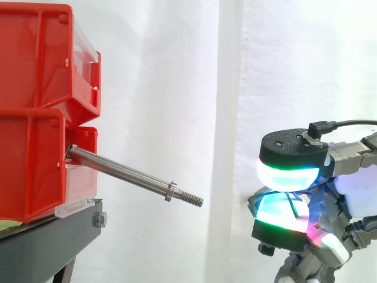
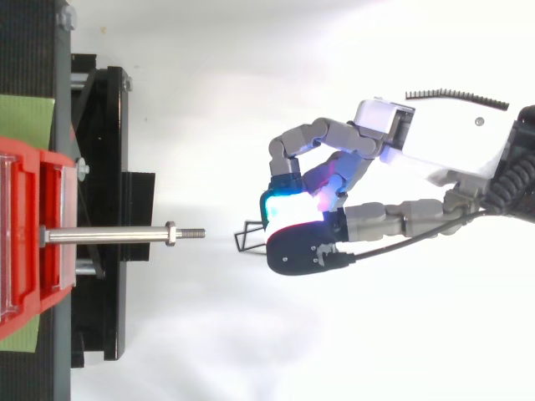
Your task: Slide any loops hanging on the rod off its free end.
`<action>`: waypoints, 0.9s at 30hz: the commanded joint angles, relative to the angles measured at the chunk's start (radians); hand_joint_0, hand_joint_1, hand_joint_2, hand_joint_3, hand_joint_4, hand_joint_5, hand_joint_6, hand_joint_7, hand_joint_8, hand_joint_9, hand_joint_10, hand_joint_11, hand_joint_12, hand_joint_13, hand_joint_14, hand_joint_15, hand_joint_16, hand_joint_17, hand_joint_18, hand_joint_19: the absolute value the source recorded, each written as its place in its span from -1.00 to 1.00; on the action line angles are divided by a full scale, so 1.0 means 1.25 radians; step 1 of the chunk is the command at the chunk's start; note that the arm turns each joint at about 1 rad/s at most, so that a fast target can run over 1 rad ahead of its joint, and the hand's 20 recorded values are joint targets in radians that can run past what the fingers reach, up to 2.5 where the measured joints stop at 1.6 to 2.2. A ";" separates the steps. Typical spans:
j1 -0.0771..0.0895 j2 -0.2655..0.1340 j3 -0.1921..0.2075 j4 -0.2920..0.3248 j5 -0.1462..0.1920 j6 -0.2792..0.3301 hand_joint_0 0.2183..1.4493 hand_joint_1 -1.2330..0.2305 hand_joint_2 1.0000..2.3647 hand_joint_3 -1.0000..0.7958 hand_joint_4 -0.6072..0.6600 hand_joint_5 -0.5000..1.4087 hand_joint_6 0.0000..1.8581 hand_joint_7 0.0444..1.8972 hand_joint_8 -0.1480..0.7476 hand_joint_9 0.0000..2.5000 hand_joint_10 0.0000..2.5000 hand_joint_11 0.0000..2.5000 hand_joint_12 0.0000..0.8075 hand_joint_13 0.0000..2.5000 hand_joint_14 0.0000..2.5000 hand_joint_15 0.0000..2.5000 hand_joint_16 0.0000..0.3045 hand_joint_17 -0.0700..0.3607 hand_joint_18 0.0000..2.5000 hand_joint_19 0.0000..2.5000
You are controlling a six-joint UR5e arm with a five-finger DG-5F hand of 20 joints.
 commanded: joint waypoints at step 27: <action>0.005 0.000 -0.001 0.000 0.006 0.000 -0.41 -0.34 -0.96 0.06 0.15 -0.65 -0.05 0.53 0.11 -0.09 -0.98 -0.50 -0.13 -0.36 -0.99 -0.73 -0.71 -0.21 -0.41 -0.65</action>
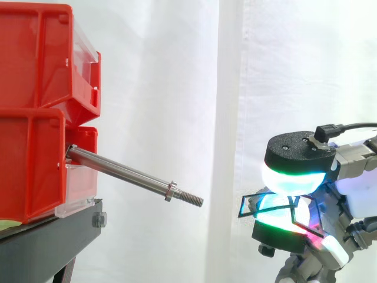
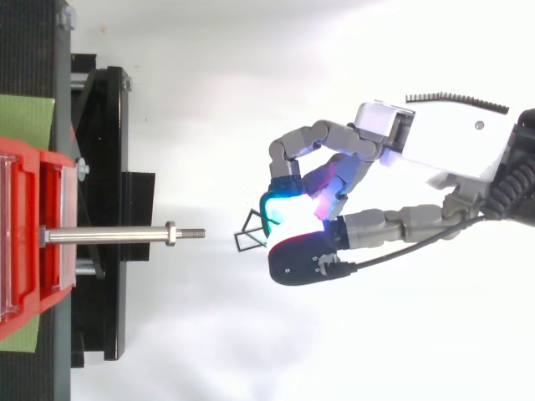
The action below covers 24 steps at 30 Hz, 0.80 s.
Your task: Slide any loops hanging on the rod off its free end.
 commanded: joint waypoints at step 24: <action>0.005 0.000 0.001 0.004 0.010 0.000 -0.41 -0.38 -0.96 0.00 0.18 -0.62 -0.06 0.59 0.07 -0.03 -0.99 -0.58 -0.16 -0.34 -0.99 -0.74 -0.71 -0.22 -0.38 -0.63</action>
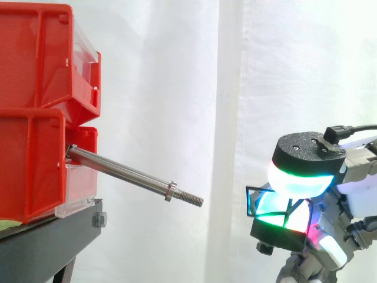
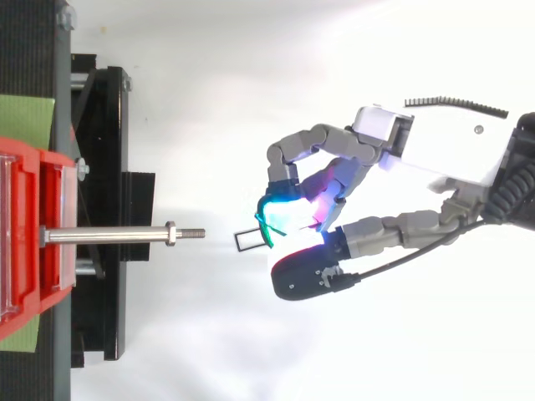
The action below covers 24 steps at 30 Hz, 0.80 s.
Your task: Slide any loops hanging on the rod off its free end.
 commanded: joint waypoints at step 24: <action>0.008 0.000 0.000 0.006 0.012 0.011 -0.37 -0.41 -0.96 0.09 0.14 -0.64 -0.04 0.65 0.15 -0.03 -0.99 -0.45 -0.14 -0.34 -0.99 -0.74 -0.70 -0.21 -0.35 -0.65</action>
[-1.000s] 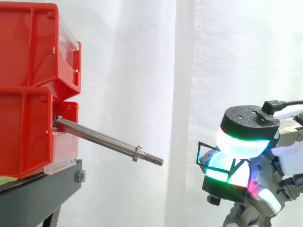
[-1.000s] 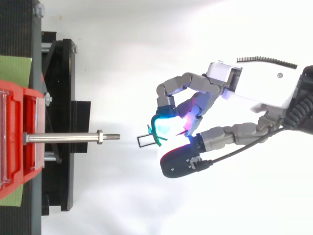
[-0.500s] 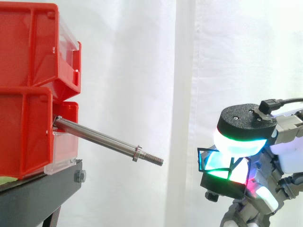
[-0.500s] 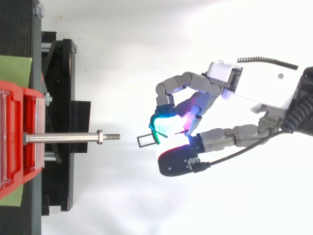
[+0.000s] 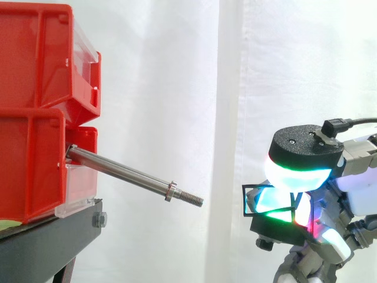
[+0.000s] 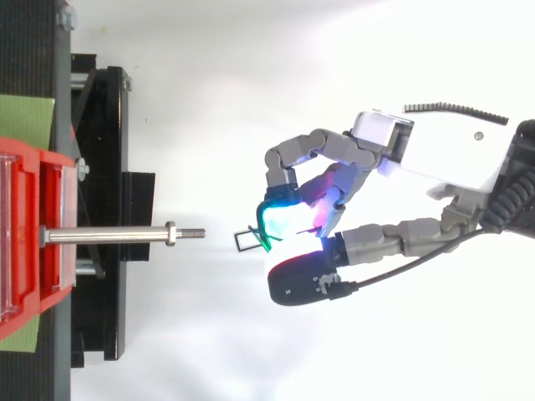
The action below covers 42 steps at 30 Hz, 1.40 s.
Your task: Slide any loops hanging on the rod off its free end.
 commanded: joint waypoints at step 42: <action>0.009 0.000 -0.001 0.027 0.027 0.014 -0.35 -0.35 -0.98 -0.31 0.37 -0.60 -0.04 0.60 0.20 0.20 -0.98 -0.07 -0.12 -0.29 -0.99 -0.70 -0.70 -0.19 -0.31 -0.62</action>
